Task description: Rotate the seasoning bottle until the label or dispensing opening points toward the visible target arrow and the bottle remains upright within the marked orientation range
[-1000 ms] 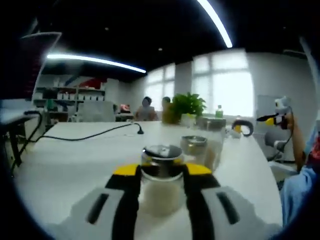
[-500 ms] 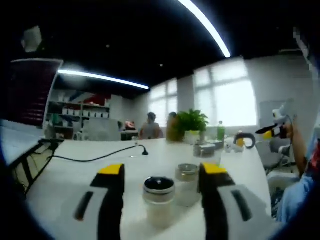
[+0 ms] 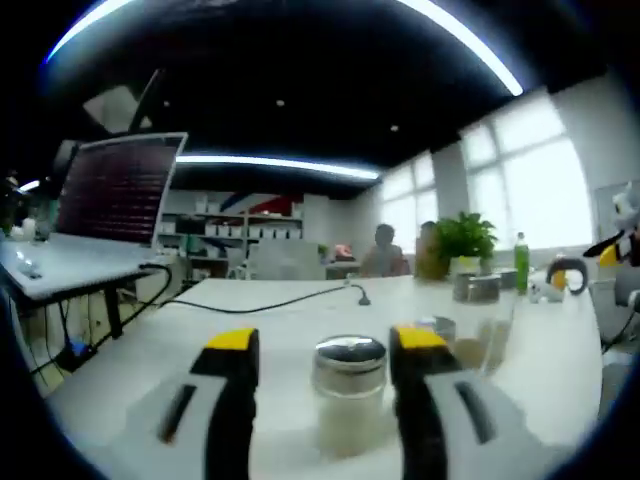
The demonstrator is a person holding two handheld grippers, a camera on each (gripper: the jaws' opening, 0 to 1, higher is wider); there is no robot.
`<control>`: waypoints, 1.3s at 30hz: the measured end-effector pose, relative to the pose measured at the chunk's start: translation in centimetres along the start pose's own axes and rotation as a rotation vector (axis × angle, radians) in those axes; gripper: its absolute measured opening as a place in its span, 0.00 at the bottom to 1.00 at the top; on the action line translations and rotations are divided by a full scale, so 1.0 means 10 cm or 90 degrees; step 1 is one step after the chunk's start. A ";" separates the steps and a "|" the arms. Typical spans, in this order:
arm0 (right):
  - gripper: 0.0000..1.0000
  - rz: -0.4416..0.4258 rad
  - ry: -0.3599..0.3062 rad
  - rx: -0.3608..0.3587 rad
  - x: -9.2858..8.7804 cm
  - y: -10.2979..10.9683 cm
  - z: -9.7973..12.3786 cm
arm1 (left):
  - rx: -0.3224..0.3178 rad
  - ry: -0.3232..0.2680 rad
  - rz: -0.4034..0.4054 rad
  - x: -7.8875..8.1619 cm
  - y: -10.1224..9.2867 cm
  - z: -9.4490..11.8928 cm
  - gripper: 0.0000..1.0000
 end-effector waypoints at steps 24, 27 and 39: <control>0.92 -0.007 -0.005 0.009 0.00 0.02 0.01 | -0.009 0.018 -0.015 -0.09 -0.12 0.05 0.33; 0.92 -0.007 -0.006 0.009 0.01 0.02 0.02 | -0.014 0.019 -0.011 -0.09 -0.12 0.05 0.32; 0.91 -0.019 -0.011 0.015 -0.01 0.05 -0.03 | -0.073 0.033 0.001 -0.10 -0.11 0.02 0.32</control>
Point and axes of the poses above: the point that each gripper's makers call its tool centre point, and the gripper's own axes: z roughly backward along the fingers, y roughly to its left, x roughly out of its top, the point moved 4 cm from there along z, roughly backward along the fingers, and after that the axes turned 7 degrees about -y, right-handed, at the moved point
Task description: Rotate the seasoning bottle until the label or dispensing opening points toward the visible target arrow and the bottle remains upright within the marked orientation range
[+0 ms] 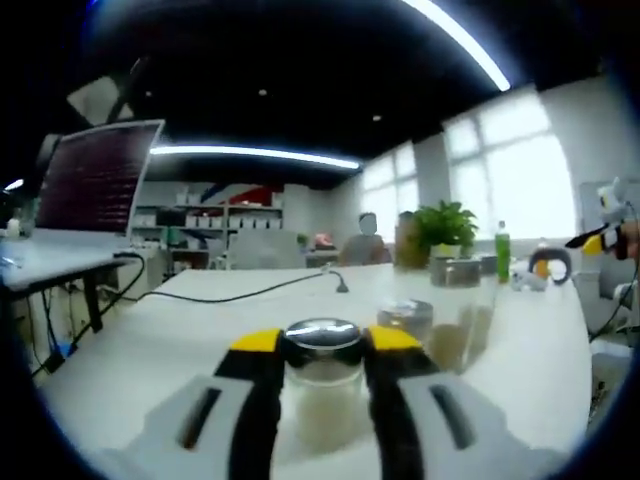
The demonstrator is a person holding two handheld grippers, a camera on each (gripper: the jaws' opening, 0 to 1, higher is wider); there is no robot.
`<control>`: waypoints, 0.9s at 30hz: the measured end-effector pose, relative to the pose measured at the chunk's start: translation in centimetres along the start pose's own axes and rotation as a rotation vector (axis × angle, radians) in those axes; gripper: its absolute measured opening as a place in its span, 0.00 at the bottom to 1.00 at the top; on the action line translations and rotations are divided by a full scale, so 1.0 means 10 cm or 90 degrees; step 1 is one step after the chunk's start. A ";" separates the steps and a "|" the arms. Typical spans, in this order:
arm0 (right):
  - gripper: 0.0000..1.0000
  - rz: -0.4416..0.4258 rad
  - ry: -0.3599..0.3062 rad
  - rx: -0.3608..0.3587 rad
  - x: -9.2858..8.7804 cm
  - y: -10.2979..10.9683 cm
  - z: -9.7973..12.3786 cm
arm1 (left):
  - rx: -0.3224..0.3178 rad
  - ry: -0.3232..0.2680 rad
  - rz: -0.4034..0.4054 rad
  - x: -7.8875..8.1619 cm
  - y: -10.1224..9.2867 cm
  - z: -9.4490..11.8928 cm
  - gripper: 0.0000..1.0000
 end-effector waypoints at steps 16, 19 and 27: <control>0.92 0.009 -0.038 0.009 0.07 -0.03 0.04 | -0.144 0.005 0.023 -0.02 0.02 -0.09 0.32; 0.92 0.004 -0.040 0.017 0.08 -0.02 0.06 | -0.161 0.019 0.023 -0.01 0.02 -0.11 0.32; 0.91 -0.030 -0.053 0.049 0.10 -0.03 0.09 | -0.232 0.020 0.048 -0.03 0.04 -0.12 0.32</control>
Point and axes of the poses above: the point that each gripper's makers call its tool centre point, and the gripper's own axes: z roughly backward along the fingers, y roughly to its left, x roughly out of its top, the point moved 4 cm from there along z, roughly backward along the fingers, and after that the axes turned 7 degrees about -y, right-handed, at the moved point
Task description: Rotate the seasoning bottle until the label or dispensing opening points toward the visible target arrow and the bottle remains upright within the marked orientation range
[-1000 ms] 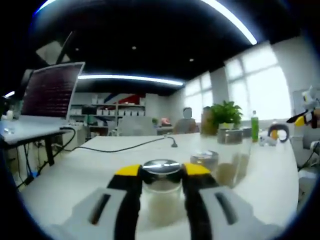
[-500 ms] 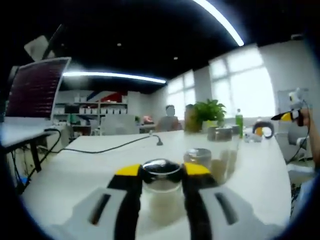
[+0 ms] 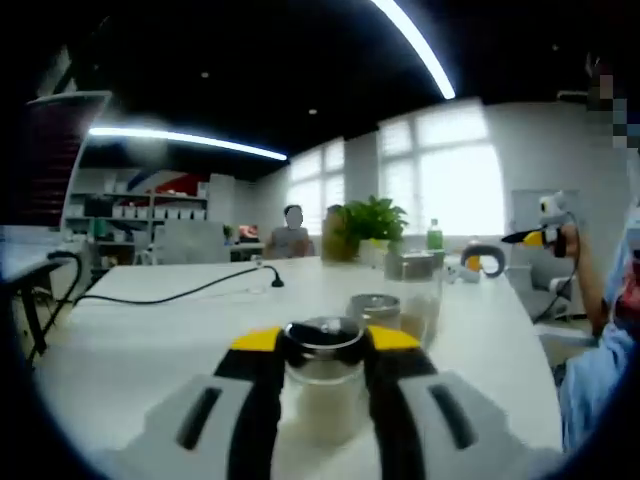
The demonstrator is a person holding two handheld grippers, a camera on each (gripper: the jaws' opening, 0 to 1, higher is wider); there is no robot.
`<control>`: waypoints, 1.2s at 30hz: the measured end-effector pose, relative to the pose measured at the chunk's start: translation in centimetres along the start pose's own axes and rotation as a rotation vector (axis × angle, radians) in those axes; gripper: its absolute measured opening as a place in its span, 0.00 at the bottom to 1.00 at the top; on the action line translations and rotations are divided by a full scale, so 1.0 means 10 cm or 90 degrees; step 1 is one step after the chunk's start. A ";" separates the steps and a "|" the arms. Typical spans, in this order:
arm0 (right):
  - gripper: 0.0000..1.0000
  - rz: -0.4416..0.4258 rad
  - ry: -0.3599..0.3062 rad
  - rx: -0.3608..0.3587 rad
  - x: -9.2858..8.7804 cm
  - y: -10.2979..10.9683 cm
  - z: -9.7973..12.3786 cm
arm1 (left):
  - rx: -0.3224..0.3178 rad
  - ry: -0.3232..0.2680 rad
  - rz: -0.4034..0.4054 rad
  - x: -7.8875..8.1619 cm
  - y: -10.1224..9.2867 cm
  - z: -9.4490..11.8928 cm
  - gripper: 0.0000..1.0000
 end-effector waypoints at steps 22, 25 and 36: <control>0.94 0.069 -0.037 0.061 0.08 0.06 0.03 | -0.203 0.039 -0.009 -0.01 0.02 -0.05 0.32; 0.93 0.070 -0.035 0.080 0.08 0.10 0.02 | -0.216 0.038 0.004 -0.02 0.04 -0.06 0.32; 0.92 0.031 -0.046 0.123 0.09 0.21 0.01 | -0.254 0.048 0.020 -0.02 -0.03 -0.06 0.33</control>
Point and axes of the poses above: the point that each gripper's makers call its tool centre point, and the gripper's own axes: z roughly backward along the fingers, y roughly to its left, x roughly out of its top, the point moved 4 cm from there along z, roughly backward along the fingers, and after that the axes turned 7 degrees about -y, right-handed, at the moved point
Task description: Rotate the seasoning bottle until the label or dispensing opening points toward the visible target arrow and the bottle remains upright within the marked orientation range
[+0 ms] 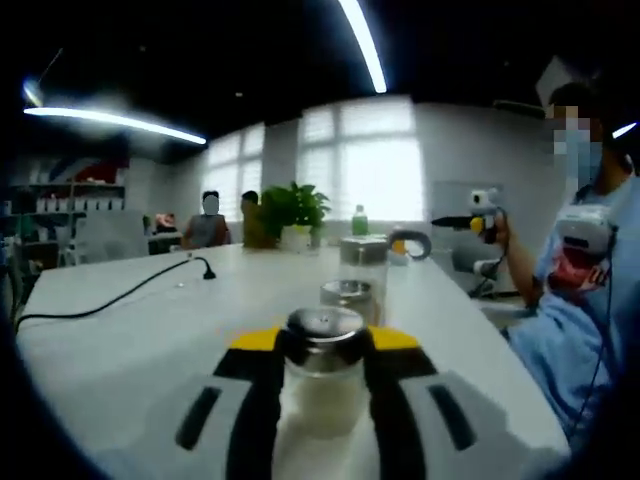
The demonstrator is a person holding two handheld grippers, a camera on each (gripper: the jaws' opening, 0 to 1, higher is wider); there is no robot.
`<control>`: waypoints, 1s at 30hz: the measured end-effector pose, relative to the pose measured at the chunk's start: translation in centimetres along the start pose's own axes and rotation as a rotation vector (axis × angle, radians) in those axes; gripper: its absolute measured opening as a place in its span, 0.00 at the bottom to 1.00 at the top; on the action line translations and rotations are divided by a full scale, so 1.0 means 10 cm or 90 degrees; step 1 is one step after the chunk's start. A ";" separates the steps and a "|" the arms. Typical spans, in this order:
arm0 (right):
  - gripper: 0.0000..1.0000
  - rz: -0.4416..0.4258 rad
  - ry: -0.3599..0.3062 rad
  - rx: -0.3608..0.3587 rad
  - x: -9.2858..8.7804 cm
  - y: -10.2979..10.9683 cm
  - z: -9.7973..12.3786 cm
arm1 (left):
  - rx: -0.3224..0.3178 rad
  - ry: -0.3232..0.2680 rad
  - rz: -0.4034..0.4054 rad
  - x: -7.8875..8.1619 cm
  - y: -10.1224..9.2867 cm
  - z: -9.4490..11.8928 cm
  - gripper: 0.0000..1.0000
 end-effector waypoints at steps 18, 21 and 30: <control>0.92 -0.007 0.012 0.003 -0.05 0.02 -0.02 | -0.003 -0.002 -0.010 -0.01 -0.02 0.01 0.33; 0.92 -0.005 0.014 0.001 -0.05 0.02 -0.01 | 0.007 -0.001 -0.025 0.00 0.01 0.04 0.45; 0.91 -0.017 0.020 -0.011 -0.08 -0.02 0.01 | 0.109 0.015 -0.057 0.09 -0.01 0.18 0.57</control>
Point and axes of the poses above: the point that each gripper's makers call its tool centre point, and the gripper's own axes: z roughly backward along the fingers, y roughly to its left, x roughly out of its top, the point moved 4 cm from there along z, roughly backward along the fingers, and after that the axes turned 7 degrees about -y, right-handed, at the moved point
